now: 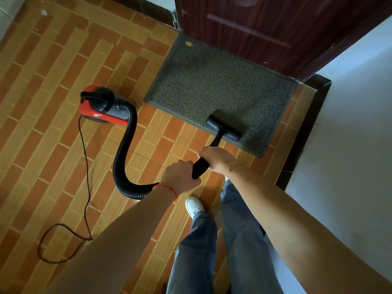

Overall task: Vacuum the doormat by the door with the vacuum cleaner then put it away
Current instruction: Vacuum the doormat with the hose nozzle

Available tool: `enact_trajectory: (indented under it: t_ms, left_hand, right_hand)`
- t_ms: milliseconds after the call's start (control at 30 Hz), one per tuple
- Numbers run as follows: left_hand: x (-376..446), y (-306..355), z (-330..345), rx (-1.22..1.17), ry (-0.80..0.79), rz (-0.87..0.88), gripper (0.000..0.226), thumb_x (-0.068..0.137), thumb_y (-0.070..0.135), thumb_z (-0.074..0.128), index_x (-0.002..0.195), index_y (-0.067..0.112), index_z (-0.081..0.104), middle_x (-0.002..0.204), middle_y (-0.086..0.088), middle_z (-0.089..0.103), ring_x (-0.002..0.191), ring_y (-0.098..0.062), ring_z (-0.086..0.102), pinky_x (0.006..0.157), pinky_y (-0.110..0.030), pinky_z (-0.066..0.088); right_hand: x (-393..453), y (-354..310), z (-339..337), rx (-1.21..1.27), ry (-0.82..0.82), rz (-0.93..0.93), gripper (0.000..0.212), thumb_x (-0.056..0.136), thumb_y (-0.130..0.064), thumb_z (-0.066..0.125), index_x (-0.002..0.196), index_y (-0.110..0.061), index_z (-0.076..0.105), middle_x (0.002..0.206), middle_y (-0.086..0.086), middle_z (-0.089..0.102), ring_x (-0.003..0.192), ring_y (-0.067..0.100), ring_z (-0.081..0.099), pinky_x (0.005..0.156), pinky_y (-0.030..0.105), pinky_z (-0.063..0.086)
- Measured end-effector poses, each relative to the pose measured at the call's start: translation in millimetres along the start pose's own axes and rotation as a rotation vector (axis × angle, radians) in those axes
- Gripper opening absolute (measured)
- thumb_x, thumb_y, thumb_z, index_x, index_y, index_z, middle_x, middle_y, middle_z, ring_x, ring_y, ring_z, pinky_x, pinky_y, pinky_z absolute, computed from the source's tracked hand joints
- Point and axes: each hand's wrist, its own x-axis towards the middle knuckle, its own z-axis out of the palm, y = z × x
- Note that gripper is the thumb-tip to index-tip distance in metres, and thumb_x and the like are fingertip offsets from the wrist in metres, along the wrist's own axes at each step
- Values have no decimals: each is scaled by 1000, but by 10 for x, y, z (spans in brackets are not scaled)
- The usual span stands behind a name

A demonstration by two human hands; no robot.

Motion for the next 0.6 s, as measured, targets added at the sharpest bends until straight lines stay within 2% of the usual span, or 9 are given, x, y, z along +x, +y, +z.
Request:
enact_trajectory:
  t_ms: [200, 400, 600]
  left_hand:
    - [421, 328, -183, -1, 28, 20, 21, 84, 37, 54, 90, 17, 54, 68, 2, 52, 53, -15, 50, 44, -25, 35]
    - [1002, 776, -529, -55, 47, 3, 21, 84, 36, 55, 91, 16, 55, 69, 2, 51, 54, -15, 49, 44, -24, 34]
    - [1672, 1205, -1002, -115, 74, -40, 19, 81, 34, 57, 86, 16, 55, 68, 2, 49, 57, -17, 50, 48, -26, 40]
  right_hand:
    - [58, 539, -237, 2, 12, 2, 17, 90, -2, 50, 105, -8, 56, 111, 9, 57, 103, 24, 58, 73, 30, 41]
    - [186, 1223, -630, -3, 26, 31, 19, 87, 0, 53, 103, -8, 56, 111, 8, 58, 100, 27, 61, 78, 40, 52]
    - [413, 1921, -1165, 9, 72, 88, 27, 87, 0, 54, 112, -9, 58, 116, 7, 58, 107, 26, 59, 77, 33, 46]
